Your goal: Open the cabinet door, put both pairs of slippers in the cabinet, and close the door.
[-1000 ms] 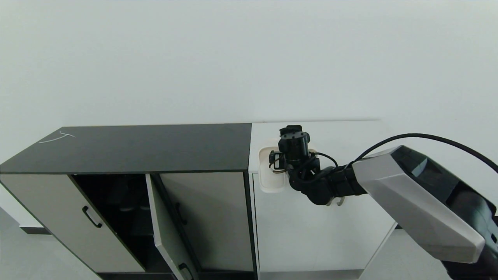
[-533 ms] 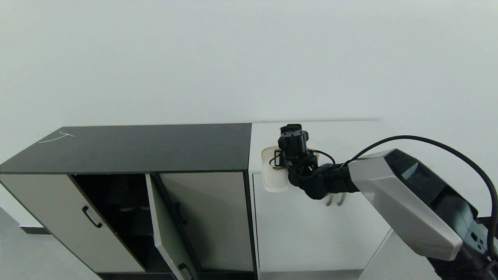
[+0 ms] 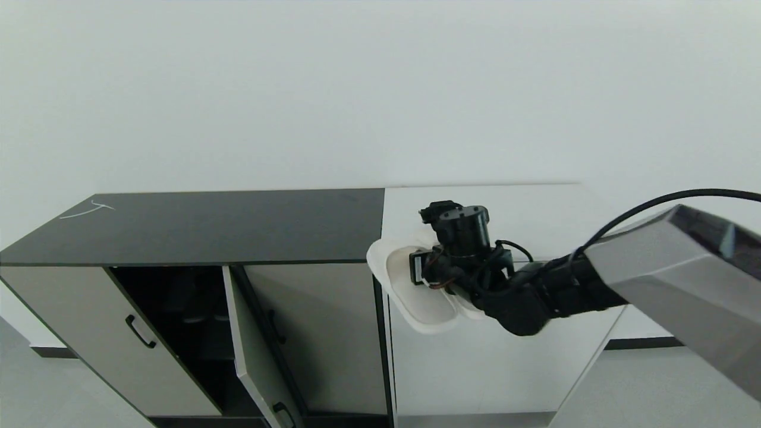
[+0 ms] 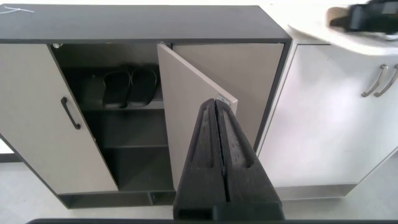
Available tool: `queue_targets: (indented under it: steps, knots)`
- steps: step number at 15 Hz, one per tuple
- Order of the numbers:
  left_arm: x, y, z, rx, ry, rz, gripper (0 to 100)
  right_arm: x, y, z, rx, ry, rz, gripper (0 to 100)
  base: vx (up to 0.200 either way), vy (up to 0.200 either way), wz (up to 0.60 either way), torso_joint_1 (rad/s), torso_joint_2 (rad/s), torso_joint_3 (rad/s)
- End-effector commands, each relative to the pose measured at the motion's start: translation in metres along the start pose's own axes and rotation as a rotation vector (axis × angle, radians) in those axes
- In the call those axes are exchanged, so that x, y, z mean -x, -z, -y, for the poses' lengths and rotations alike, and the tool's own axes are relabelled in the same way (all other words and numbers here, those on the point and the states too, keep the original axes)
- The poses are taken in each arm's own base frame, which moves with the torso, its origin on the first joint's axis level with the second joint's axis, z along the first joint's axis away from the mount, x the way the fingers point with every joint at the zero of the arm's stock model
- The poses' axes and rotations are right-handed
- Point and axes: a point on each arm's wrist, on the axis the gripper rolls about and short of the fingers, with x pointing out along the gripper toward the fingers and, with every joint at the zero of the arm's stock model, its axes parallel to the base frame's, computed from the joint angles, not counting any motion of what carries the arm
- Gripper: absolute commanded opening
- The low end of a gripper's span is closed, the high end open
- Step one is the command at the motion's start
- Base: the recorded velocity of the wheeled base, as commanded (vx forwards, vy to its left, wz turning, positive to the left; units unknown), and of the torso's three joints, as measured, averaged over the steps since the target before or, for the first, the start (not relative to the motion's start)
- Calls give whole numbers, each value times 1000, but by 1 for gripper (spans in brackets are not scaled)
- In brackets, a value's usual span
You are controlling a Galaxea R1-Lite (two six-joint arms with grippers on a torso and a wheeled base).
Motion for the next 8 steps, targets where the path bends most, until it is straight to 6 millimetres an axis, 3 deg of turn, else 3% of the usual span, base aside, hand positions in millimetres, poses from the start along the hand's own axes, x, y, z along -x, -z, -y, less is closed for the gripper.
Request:
queue_targets:
  steps: [1, 4, 6, 8]
  knots:
    - [0, 0, 0, 1, -1, -1, 0, 111, -18, -5, 6, -256, 17, 0, -200, 0, 0, 2, 2, 2]
    - [0, 0, 0, -1, -1, -1, 0, 168, 9, 3, 21, -366, 39, 0, -200, 0, 0, 9, 4, 7]
    - [0, 0, 0, -2, -1, -1, 0, 177, 23, 4, 31, -383, 60, 0, -200, 0, 0, -10, 10, 7]
    - [0, 0, 0, -2, -1, -1, 0, 184, 33, 9, 29, -390, 71, 0, 0, 0, 0, 0, 0, 0]
